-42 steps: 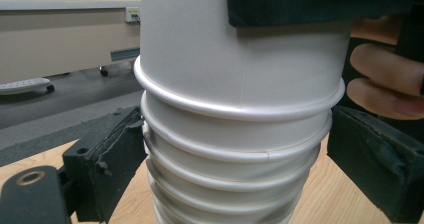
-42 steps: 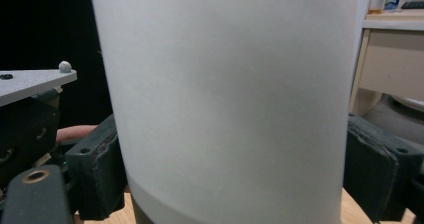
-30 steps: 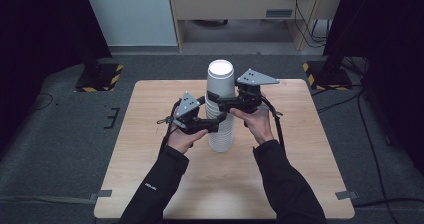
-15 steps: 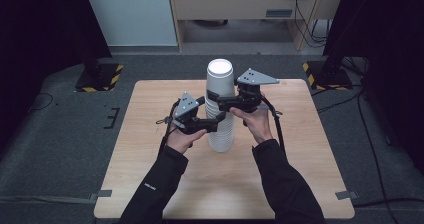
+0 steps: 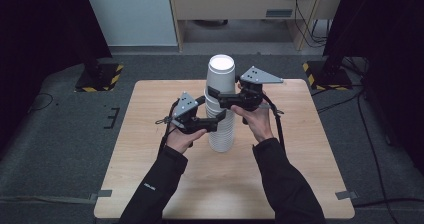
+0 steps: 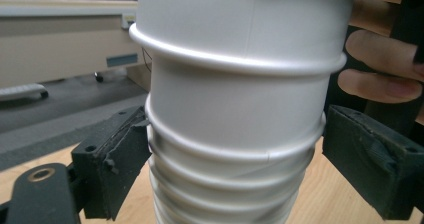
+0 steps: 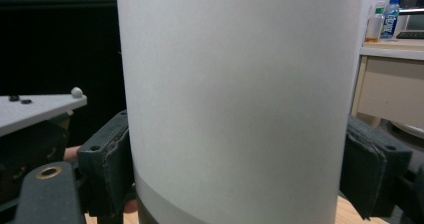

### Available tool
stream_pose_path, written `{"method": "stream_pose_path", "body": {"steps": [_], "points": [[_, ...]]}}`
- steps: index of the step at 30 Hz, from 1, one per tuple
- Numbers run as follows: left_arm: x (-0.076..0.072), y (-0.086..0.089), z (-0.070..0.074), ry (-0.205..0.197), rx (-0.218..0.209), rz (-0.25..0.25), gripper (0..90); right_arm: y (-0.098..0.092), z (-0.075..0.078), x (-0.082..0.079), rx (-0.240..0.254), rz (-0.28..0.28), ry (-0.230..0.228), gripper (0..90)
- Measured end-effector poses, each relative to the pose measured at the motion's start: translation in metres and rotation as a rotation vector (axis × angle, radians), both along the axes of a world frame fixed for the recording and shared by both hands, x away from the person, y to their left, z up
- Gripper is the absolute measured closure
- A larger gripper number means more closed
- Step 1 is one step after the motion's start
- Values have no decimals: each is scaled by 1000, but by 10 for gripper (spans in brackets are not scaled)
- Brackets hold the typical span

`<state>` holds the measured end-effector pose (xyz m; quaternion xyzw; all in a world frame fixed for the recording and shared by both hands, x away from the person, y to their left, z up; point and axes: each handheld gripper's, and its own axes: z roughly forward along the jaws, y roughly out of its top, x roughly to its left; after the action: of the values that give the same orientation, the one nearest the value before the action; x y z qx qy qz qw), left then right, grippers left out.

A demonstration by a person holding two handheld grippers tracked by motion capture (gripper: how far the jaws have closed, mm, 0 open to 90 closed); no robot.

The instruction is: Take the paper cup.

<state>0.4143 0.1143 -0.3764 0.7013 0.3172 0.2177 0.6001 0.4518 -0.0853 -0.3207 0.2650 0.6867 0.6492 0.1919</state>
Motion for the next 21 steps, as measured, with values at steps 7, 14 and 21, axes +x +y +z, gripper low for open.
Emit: {"method": "stream_pose_path", "body": {"steps": [7,14,21], "points": [[0,-2,3,11,6,3,114,0,3,-1,25,-18,-7,161],[1,-3,1,15,13,-2,122,-7,11,-1,73,-30,-6,161],[0,-4,1,17,13,-3,127,-13,24,-2,136,-32,-11,160]]}}
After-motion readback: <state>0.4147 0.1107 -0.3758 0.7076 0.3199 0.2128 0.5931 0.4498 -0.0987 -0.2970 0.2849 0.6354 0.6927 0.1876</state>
